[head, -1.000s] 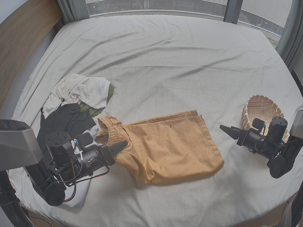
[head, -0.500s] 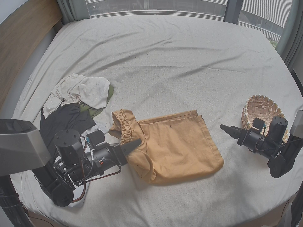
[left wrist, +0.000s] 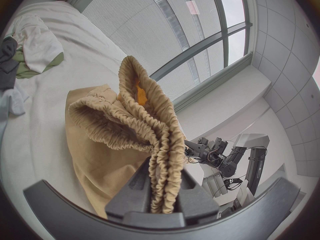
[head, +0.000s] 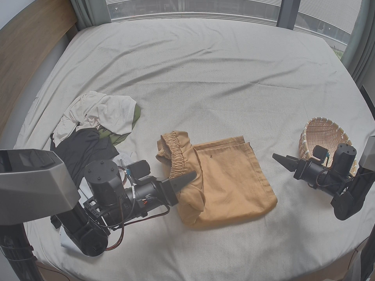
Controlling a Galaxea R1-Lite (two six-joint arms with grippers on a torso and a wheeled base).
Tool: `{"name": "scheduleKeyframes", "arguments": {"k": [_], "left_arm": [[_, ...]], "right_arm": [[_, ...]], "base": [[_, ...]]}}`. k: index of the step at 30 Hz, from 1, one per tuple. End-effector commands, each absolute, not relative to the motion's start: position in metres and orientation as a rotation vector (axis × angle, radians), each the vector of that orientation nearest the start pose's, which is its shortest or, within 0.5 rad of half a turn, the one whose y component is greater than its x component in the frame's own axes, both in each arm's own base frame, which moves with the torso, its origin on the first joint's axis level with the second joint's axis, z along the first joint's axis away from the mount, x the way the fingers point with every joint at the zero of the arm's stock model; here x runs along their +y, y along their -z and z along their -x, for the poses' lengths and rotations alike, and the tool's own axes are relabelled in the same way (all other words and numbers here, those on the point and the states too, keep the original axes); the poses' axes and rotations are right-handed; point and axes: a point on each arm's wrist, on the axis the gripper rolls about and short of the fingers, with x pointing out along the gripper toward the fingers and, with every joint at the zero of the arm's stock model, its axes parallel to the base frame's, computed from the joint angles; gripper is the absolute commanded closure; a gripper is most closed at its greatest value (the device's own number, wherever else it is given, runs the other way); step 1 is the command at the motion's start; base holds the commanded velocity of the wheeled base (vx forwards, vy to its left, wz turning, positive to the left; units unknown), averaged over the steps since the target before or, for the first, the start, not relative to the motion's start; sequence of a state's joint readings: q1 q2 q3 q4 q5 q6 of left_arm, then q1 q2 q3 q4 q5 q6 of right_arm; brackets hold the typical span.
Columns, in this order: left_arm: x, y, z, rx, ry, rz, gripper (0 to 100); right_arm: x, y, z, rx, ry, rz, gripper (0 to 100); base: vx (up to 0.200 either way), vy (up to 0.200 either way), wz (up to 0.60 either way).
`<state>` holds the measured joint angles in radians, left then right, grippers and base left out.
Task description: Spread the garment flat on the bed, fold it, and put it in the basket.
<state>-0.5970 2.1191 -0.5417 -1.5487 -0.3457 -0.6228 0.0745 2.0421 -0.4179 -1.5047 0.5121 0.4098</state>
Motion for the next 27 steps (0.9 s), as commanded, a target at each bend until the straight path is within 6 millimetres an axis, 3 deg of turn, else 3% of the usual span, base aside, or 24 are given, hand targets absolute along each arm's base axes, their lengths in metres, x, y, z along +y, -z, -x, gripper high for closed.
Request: {"name": "scheduleKeyframes", "arguments": {"k": [1,9,22,27], "left_arm": [[-0.207,-0.072,-0.273,0.341,0.925,0.594,100],[-0.229,-0.062,-0.280,0.349,0.964,0.598,100],[-0.256,-0.071,-0.290,0.352,1.012,0.620,100],[-0.265,-0.067,-0.294,0.354,1.021,0.621,100]], "right_arm": [[0.035,-0.076,-0.299,0.239,-0.557,-0.424,0],[0.036,-0.076,-0.299,0.242,-0.562,-0.423,0],[0.036,-0.077,-0.299,0.239,-0.562,-0.423,0],[0.036,-0.078,-0.299,0.230,-0.566,-0.421,0]], "base": [[0.000,0.000,0.00],[0.000,0.000,0.00],[0.000,0.000,0.00],[0.000,0.000,0.00]]}}
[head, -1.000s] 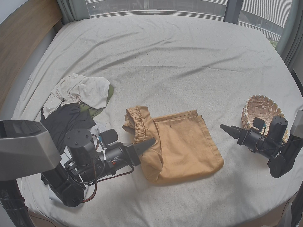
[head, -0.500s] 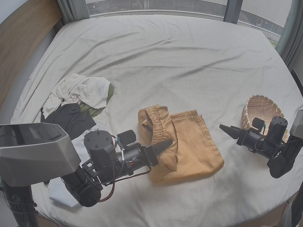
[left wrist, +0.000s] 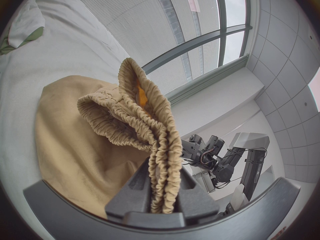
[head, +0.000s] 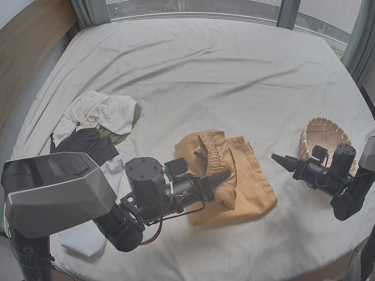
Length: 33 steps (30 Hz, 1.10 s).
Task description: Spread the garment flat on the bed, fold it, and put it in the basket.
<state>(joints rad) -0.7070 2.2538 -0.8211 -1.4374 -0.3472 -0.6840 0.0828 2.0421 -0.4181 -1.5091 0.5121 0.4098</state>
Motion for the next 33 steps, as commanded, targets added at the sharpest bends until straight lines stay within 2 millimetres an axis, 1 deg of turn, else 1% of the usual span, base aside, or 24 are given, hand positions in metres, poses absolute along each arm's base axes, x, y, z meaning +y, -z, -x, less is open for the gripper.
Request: {"name": "scheduleKeyframes", "arguments": {"k": [1,3,13,17,19,23,28,29,33], "left_arm": [[-0.267,-0.065,-0.295,0.353,1.023,0.621,100],[-0.270,-0.063,-0.296,0.361,1.026,0.619,100],[-0.284,-0.065,-0.299,0.377,1.043,0.615,100],[-0.285,-0.065,-0.298,0.379,1.044,0.614,100],[-0.286,-0.060,-0.299,0.390,1.040,0.612,100],[-0.286,-0.059,-0.299,0.393,1.039,0.611,100],[-0.287,-0.060,-0.302,0.385,1.040,0.613,100],[-0.287,-0.060,-0.302,0.385,1.040,0.613,0],[-0.288,-0.060,-0.303,0.394,1.037,0.611,0]], "right_arm": [[0.036,-0.078,-0.299,0.226,-0.567,-0.420,0],[0.036,-0.078,-0.299,0.221,-0.568,-0.419,0],[0.036,-0.079,-0.300,0.220,-0.568,-0.418,0],[0.036,-0.078,-0.299,0.221,-0.568,-0.419,0],[0.036,-0.079,-0.299,0.218,-0.568,-0.418,0],[0.036,-0.079,-0.299,0.218,-0.568,-0.418,0],[0.037,-0.079,-0.299,0.219,-0.571,-0.418,0],[0.037,-0.079,-0.299,0.219,-0.571,-0.418,0],[0.037,-0.079,-0.299,0.219,-0.574,-0.418,0]], "base": [[0.000,0.000,0.00],[0.000,0.000,0.00],[0.000,0.000,0.00],[0.000,0.000,0.00],[0.000,0.000,0.00],[0.000,0.000,0.00],[0.000,0.000,0.00],[0.000,0.000,0.00],[0.000,0.000,0.00]]}}
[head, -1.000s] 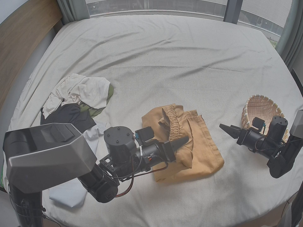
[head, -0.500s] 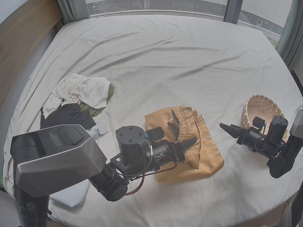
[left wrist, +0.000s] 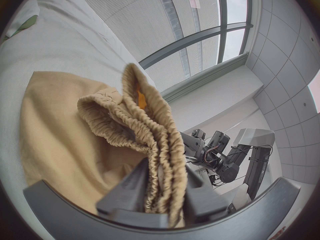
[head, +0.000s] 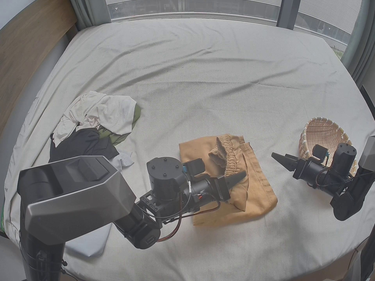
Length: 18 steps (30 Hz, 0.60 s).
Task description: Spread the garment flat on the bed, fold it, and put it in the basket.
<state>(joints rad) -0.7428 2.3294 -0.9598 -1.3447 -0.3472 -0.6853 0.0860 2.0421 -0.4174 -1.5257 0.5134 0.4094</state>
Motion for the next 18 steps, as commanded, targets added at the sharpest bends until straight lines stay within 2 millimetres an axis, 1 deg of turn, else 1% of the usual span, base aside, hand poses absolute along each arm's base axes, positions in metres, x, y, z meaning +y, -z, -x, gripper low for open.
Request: {"name": "scheduleKeyframes", "arguments": {"k": [1,3,7,14,16,18], "left_arm": [[-0.288,-0.060,-0.303,0.392,1.037,0.611,0],[-0.290,-0.061,-0.306,0.390,1.026,0.609,0],[-0.291,-0.059,-0.306,0.403,1.021,0.605,0],[-0.287,-0.060,-0.308,0.389,0.989,0.603,0],[-0.282,-0.061,-0.309,0.384,0.966,0.601,0],[-0.270,-0.069,-0.309,0.366,0.946,0.598,0]], "right_arm": [[0.037,-0.079,-0.299,0.219,-0.574,-0.418,0],[0.037,-0.079,-0.299,0.218,-0.576,-0.418,0],[0.037,-0.080,-0.299,0.209,-0.578,-0.416,0],[0.037,-0.079,-0.299,0.216,-0.578,-0.417,0],[0.037,-0.078,-0.299,0.219,-0.578,-0.418,0],[0.037,-0.078,-0.298,0.222,-0.577,-0.418,0]], "base": [[0.000,0.000,0.00],[0.000,0.000,0.00],[0.000,0.000,0.00],[0.000,0.000,0.00],[0.000,0.000,0.00],[0.000,0.000,0.00]]}}
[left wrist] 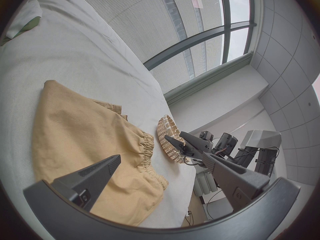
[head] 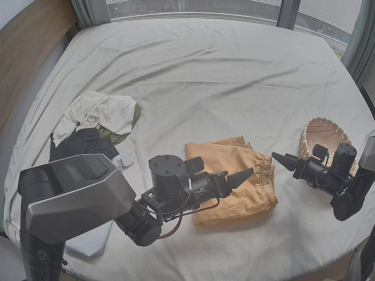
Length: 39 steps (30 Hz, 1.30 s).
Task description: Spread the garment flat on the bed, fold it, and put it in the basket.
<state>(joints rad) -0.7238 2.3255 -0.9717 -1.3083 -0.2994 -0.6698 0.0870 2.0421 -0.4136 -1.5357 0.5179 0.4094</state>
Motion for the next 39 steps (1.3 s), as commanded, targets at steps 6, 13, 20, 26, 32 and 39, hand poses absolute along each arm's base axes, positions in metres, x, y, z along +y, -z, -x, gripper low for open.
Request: {"name": "scheduleKeyframes", "arguments": {"k": [6,13,20,26,32,39], "left_arm": [[-0.224,-0.100,-0.297,0.315,0.888,0.574,0],[-0.169,-0.110,-0.278,0.277,0.802,0.500,0],[-0.144,-0.104,-0.283,0.209,0.745,0.502,0],[-0.134,-0.103,-0.282,0.218,0.733,0.506,0],[-0.132,-0.098,-0.277,0.248,0.735,0.504,0],[-0.132,-0.098,-0.277,0.250,0.749,0.506,0]], "right_arm": [[0.037,-0.075,-0.294,0.243,-0.572,-0.423,0],[0.037,-0.062,-0.283,0.319,-0.562,-0.437,0],[0.039,-0.051,-0.276,0.373,-0.558,-0.442,0],[0.040,-0.038,-0.277,0.418,-0.550,-0.443,0],[0.042,-0.024,-0.277,0.463,-0.549,-0.430,0],[0.043,-0.010,-0.277,0.506,-0.547,-0.414,0]], "base": [[0.000,0.000,0.00],[0.000,0.000,0.00],[0.000,0.000,0.00],[0.000,0.000,0.00],[0.000,0.000,0.00],[0.000,0.000,0.00]]}}
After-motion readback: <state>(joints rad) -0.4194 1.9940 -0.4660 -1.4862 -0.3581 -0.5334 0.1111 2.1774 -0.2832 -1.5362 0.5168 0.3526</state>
